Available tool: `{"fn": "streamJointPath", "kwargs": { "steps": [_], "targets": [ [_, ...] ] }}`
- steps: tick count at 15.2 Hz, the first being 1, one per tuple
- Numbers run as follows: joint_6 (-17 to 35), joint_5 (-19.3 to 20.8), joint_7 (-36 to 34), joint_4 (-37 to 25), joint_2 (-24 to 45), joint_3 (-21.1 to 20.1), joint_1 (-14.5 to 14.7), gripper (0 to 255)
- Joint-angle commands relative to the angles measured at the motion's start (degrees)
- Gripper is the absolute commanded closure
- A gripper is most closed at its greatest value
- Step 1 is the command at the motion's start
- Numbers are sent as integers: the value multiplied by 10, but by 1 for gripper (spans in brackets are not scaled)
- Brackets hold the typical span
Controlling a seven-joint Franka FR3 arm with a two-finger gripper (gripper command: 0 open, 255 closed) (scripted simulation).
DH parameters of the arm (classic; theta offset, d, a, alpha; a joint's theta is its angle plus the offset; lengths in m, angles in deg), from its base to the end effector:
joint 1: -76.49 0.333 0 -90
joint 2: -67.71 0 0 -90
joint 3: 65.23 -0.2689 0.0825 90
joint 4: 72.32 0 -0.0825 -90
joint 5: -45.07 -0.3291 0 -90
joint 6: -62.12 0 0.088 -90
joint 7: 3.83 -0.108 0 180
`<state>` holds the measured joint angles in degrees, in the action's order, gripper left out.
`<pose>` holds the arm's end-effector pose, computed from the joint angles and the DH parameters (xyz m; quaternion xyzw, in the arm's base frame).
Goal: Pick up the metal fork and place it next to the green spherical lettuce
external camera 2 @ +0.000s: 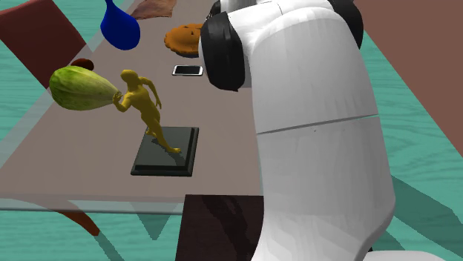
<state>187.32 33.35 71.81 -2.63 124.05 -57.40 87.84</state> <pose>0.6680 0.0722 0.1809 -0.7887 -0.6141 -0.0136 0.0228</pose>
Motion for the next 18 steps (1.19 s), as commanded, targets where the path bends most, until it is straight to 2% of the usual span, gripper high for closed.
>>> {"fn": "streamJointPath", "kwargs": {
  "steps": [1, 2, 7, 11, 18],
  "targets": [
    [0, 0, 0, 0, 0, 0, 0, 255],
    [0, 0, 0, 0, 0, 0, 0, 0],
    [0, 0, 0, 0, 0, 0, 0, 0],
    [-39, 5, -2, 8, -47, 5, 1, 0],
    [-39, 5, -2, 8, -47, 5, 1, 0]
  ]
}}
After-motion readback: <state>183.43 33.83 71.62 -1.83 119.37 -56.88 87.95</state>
